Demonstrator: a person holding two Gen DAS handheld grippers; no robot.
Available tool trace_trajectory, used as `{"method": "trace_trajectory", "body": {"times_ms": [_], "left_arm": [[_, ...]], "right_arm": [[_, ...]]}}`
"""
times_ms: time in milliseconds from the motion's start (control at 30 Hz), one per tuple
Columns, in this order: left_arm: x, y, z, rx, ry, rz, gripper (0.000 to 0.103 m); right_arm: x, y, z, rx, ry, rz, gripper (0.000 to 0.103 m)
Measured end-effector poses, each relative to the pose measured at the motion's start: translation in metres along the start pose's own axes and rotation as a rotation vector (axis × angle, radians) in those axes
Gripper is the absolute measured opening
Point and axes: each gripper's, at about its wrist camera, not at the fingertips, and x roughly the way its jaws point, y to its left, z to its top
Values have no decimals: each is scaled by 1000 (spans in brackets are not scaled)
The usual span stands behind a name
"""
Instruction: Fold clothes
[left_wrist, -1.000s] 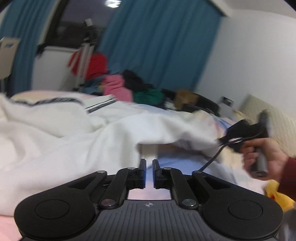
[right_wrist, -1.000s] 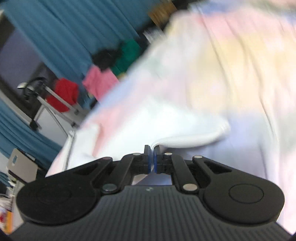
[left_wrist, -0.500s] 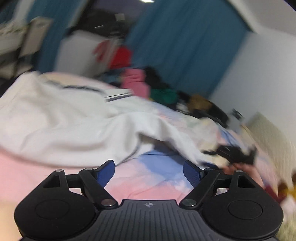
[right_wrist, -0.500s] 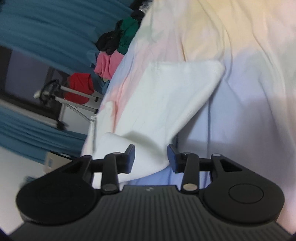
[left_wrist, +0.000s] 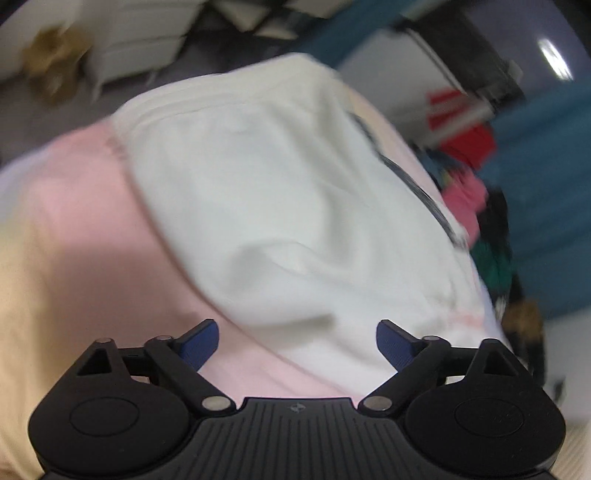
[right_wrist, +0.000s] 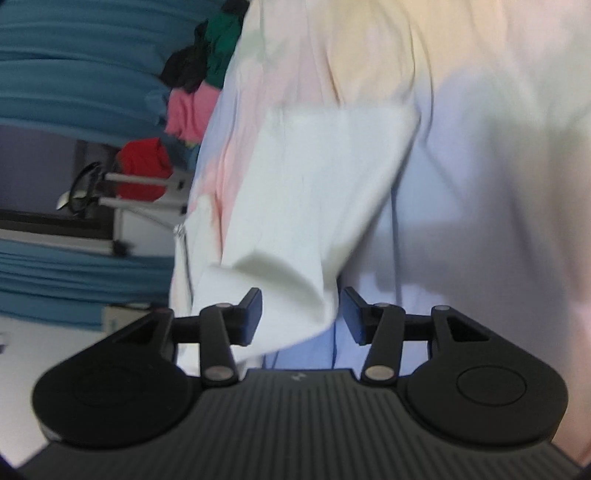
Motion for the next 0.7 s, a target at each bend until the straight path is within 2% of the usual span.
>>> {"method": "trace_trajectory", "body": {"times_ms": [33,100,200,267,367,400,467,500,533,567,633,700], "left_arm": [[5,13,8,-50,1,-14,88],[11,33,20,-132,-3,-50,88],[21,47,33,-181,-18,-55,88],[32,54,39,-197,-38,-56,87],[48,62,46,-221,-71,-61,87],[52,63,48,-222,-87,-63,87],[56,57,50,-201,-127,-63,85],[57,55,50,-186,-141,-50,78],[58,52,50,-170,-155,-36,64],[56,50,50,-160,-169,-30,57],[48,51,53,-157,-192,-43,24],[40,51,56,-154,-216,-55,17]], "right_arm": [[8,-6,-1,-14,4,6,51],[23,-12,0,-33,0,-67,50],[35,-18,6,33,-24,-65,51],[37,-13,9,35,-83,-19,50],[37,0,14,-35,-210,-42,50],[41,2,17,-56,-236,-54,48],[49,4,23,-98,-258,-95,34],[53,5,26,-120,-269,-116,15],[57,6,29,-141,-280,-137,6],[59,7,32,-159,-293,-150,6],[46,8,38,-166,-340,-108,5],[35,10,46,-160,-383,-68,5]]}}
